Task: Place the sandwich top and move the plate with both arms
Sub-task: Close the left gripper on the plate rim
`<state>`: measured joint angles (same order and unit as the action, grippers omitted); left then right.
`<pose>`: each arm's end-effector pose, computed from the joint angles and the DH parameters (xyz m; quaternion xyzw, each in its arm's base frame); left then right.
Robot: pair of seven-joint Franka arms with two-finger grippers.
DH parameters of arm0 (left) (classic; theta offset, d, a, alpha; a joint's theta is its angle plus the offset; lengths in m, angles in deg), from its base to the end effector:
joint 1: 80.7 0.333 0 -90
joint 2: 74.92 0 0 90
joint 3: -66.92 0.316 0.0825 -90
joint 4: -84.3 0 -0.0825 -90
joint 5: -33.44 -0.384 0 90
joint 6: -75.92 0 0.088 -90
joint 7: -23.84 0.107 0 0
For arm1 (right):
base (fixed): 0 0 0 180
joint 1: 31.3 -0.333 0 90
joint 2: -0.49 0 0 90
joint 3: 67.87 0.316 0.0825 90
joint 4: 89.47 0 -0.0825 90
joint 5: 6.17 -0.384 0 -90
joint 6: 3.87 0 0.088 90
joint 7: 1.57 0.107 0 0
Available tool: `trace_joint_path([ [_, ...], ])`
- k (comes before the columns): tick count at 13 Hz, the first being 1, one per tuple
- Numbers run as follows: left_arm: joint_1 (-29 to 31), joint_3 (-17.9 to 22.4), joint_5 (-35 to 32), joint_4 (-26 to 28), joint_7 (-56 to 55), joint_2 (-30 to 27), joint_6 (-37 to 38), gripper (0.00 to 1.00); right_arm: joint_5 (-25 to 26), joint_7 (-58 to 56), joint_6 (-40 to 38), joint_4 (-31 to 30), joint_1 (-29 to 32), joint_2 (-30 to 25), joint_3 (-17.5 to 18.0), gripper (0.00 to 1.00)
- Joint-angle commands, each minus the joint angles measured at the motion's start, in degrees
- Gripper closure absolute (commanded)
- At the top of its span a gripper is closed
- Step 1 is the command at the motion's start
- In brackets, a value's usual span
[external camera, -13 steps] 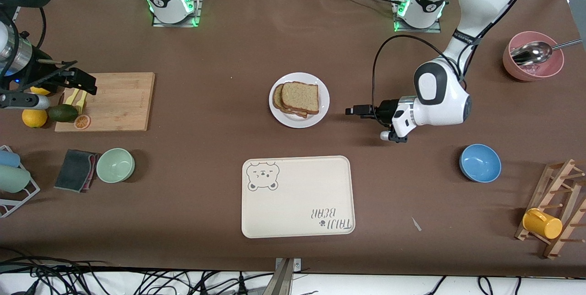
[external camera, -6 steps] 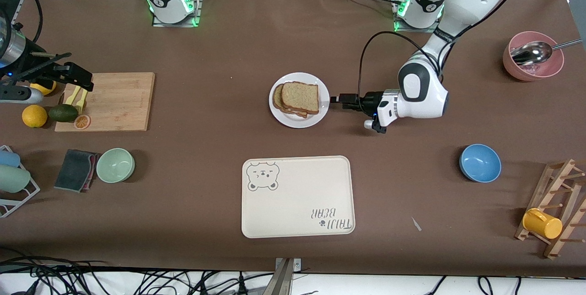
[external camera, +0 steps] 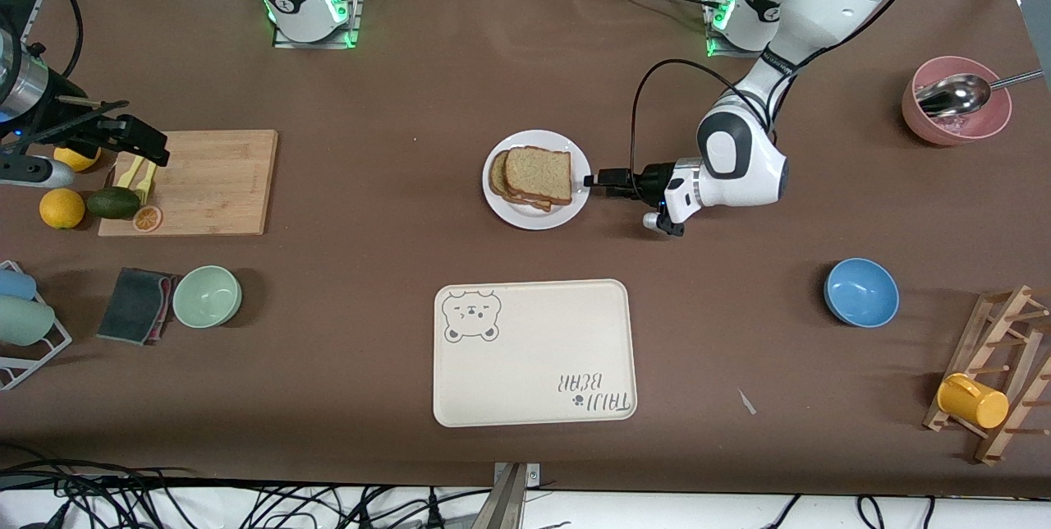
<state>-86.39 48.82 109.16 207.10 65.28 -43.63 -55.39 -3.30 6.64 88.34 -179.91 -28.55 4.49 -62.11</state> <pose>0.4801 -0.2439 0.1434 0.8790 0.0152 -0.1064 0.4646 0.5768 0.0232 0.5849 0.9986 -0.0440 -0.0171 0.0233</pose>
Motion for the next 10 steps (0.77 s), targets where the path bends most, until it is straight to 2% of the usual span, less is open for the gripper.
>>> trace_joint_path([
  [1, -0.81, -0.71, 7.31, -0.02, 6.17, 0.87, -2.19, 0.06, -1.02, 0.58, 1.57, -0.26, 0.06, -0.04, 0.13, 0.00],
  [3, -0.90, -1.15, 10.93, -0.02, 8.74, 0.96, -3.43, 0.06, -0.67, 0.49, 2.01, -0.78, -0.02, -0.13, 0.13, 0.00],
  [6, -1.25, -1.59, 11.12, -0.02, 8.75, 1.40, -3.51, 0.07, -0.76, -0.30, 1.57, -0.61, -0.02, -0.65, 0.13, 0.00],
  [8, -1.77, -1.59, 11.12, -0.11, 8.75, 2.19, -3.69, 0.18, -0.58, -0.39, 1.75, -0.52, -0.02, -0.57, 1.00, 0.00],
  [10, -1.87, -1.59, 11.46, 0.07, 11.10, 2.89, -4.83, 0.24, -0.49, -0.39, 1.92, -0.61, -0.02, -0.48, 1.10, 0.00],
])
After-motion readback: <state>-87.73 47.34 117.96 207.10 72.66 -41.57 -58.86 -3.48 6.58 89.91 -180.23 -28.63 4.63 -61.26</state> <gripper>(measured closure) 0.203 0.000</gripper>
